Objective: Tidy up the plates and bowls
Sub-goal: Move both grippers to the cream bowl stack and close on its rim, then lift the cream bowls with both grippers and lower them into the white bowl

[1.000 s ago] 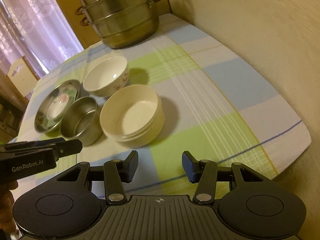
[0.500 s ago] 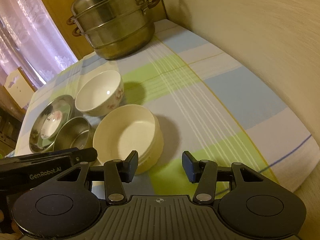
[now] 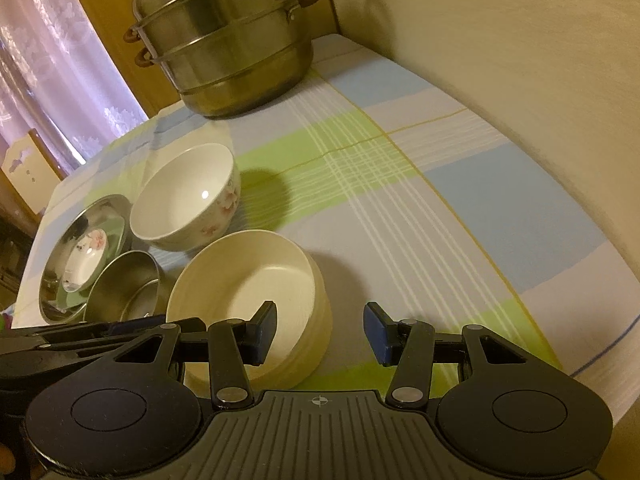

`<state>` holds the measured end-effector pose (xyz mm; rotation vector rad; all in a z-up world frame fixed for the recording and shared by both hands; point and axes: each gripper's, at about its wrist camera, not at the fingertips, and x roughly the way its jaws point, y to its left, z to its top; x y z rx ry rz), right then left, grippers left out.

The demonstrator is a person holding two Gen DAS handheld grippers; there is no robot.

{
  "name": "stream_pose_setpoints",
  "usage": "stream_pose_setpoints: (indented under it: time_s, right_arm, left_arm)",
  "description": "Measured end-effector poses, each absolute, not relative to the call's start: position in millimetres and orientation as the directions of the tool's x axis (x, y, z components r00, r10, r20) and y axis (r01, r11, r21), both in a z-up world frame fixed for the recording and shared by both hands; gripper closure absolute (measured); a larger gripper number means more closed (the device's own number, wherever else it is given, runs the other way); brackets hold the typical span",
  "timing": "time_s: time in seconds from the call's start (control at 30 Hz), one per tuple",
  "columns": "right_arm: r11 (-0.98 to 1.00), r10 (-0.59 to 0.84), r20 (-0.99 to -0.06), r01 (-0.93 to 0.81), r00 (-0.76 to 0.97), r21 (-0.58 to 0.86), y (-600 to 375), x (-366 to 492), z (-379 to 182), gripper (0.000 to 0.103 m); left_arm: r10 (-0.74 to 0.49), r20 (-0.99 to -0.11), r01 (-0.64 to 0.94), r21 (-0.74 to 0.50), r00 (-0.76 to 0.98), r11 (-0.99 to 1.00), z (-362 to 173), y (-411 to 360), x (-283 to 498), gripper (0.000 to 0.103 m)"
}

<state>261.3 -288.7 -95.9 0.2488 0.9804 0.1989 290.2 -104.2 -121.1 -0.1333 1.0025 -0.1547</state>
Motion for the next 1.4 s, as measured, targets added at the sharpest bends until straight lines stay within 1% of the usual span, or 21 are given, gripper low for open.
stream_pose_setpoints:
  time_s: [0.03, 0.1, 0.17, 0.2, 0.27, 0.3, 0.33, 0.37, 0.63, 1.0, 1.4]
  right_arm:
    - [0.954, 0.276, -0.794, -0.057, 0.542, 0.293, -288, 262, -97, 0.055]
    - [0.956, 0.274, -0.798, -0.059, 0.537, 0.288, -286, 265, -101, 0.061]
    - [0.955, 0.277, -0.804, -0.06, 0.526, 0.29, -286, 267, -105, 0.071]
    - [0.955, 0.278, -0.806, -0.058, 0.523, 0.292, -285, 268, -107, 0.073]
    - [0.952, 0.284, -0.805, -0.056, 0.521, 0.3, -286, 268, -109, 0.08]
    - [0.951, 0.287, -0.803, -0.058, 0.522, 0.303, -286, 268, -110, 0.082]
    - [0.95, 0.291, -0.802, -0.062, 0.523, 0.305, -285, 267, -109, 0.086]
    - [0.95, 0.295, -0.8, -0.068, 0.522, 0.306, -285, 267, -109, 0.088]
    - [0.951, 0.283, -0.799, -0.048, 0.531, 0.305, -287, 266, -98, 0.088]
    - [0.948, 0.293, -0.764, -0.07, 0.575, 0.312, -282, 275, -62, 0.088]
    - [0.928, 0.364, -0.725, -0.16, 0.585, 0.337, -245, 325, -35, 0.088]
  left_arm:
    - [-0.187, -0.83, 0.066, -0.179, 0.525, 0.982, -123, -104, 292, 0.081]
    - [-0.184, -0.837, 0.061, -0.179, 0.516, 0.982, -126, -103, 295, 0.083]
    - [-0.181, -0.843, 0.059, -0.176, 0.507, 0.983, -130, -103, 297, 0.086]
    - [-0.185, -0.842, 0.061, -0.178, 0.507, 0.982, -130, -102, 297, 0.086]
    - [-0.182, -0.84, 0.066, -0.173, 0.51, 0.983, -131, -103, 297, 0.086]
    - [-0.183, -0.839, 0.069, -0.172, 0.512, 0.983, -131, -103, 297, 0.087]
    - [-0.184, -0.839, 0.071, -0.172, 0.513, 0.982, -131, -103, 297, 0.087]
    - [-0.187, -0.838, 0.073, -0.174, 0.513, 0.982, -131, -103, 298, 0.087]
    - [-0.203, -0.822, 0.104, -0.175, 0.532, 0.979, -122, -105, 295, 0.087]
    - [-0.205, -0.78, 0.112, -0.172, 0.592, 0.979, -88, -100, 300, 0.087]
    - [-0.133, -0.74, 0.042, -0.14, 0.66, 0.989, -50, -63, 333, 0.087]
